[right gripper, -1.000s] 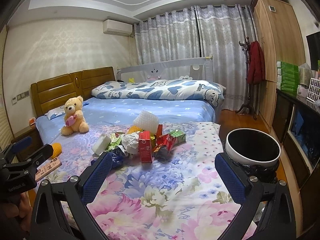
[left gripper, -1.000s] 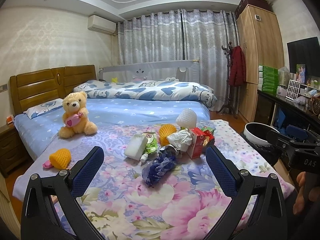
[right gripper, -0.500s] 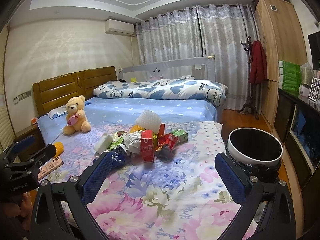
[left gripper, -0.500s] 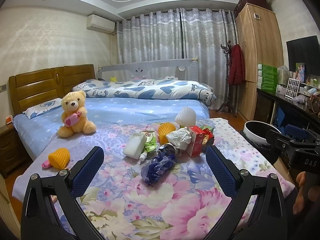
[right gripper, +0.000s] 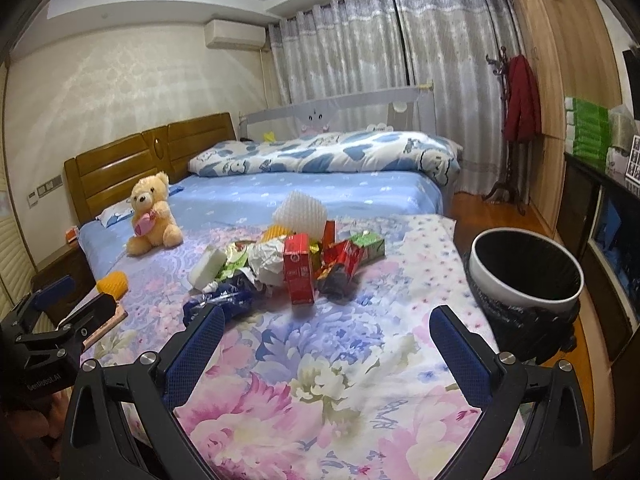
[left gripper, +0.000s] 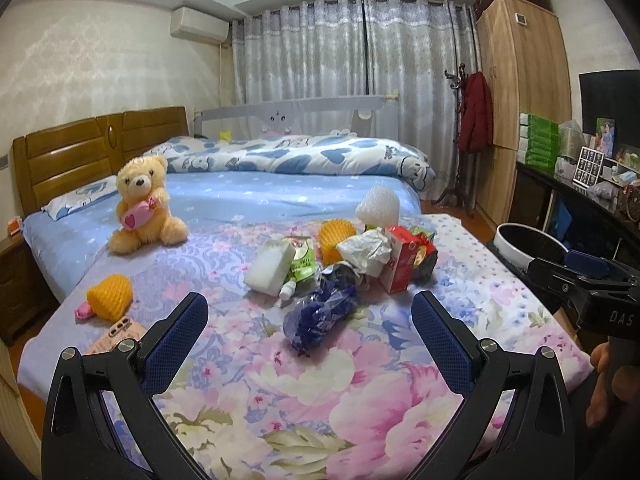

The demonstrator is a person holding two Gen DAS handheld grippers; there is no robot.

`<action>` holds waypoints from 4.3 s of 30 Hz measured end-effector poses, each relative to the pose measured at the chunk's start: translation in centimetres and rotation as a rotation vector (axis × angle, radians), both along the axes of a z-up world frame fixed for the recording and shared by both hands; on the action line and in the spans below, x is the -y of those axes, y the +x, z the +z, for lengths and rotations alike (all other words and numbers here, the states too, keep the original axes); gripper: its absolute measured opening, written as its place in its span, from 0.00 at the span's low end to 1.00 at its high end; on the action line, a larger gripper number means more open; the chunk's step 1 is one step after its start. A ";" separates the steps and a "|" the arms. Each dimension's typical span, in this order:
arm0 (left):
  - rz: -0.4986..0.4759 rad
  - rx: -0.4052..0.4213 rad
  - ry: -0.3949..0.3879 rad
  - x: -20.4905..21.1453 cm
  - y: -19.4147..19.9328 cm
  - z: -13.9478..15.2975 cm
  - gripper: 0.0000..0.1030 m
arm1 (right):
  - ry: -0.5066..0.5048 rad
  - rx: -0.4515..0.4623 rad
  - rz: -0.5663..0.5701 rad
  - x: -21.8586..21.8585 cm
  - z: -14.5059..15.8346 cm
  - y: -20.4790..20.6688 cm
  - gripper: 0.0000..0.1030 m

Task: Collect trash
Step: 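Grasp the blue plastic bag with the left tool while the right tool grasps the red juice carton, then carry both items over the bin and open both tools to drop them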

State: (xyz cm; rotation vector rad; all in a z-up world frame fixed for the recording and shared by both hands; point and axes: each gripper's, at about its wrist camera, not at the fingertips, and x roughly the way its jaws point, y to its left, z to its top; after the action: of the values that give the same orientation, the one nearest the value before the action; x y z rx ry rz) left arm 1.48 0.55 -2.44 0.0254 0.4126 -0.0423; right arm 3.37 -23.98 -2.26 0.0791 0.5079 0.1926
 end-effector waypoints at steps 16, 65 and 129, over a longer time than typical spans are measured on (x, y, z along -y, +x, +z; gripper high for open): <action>-0.042 -0.164 0.005 -1.2 5.2 -3.4 0.88 | 0.026 -0.190 0.061 -2.2 -3.7 5.9 0.86; -0.315 -0.319 -0.060 4.5 9.8 -5.7 0.30 | 0.167 -0.331 0.066 2.1 -6.7 10.3 0.30; -0.672 -0.306 0.086 34.0 21.3 -1.9 0.30 | 0.219 -0.298 -0.275 26.9 -3.9 12.7 0.30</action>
State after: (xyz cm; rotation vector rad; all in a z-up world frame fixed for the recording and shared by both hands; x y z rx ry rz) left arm 22.76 -33.41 -4.35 0.2442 0.6975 -0.6979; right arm 16.11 -50.85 -6.14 0.3933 0.7651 -0.0355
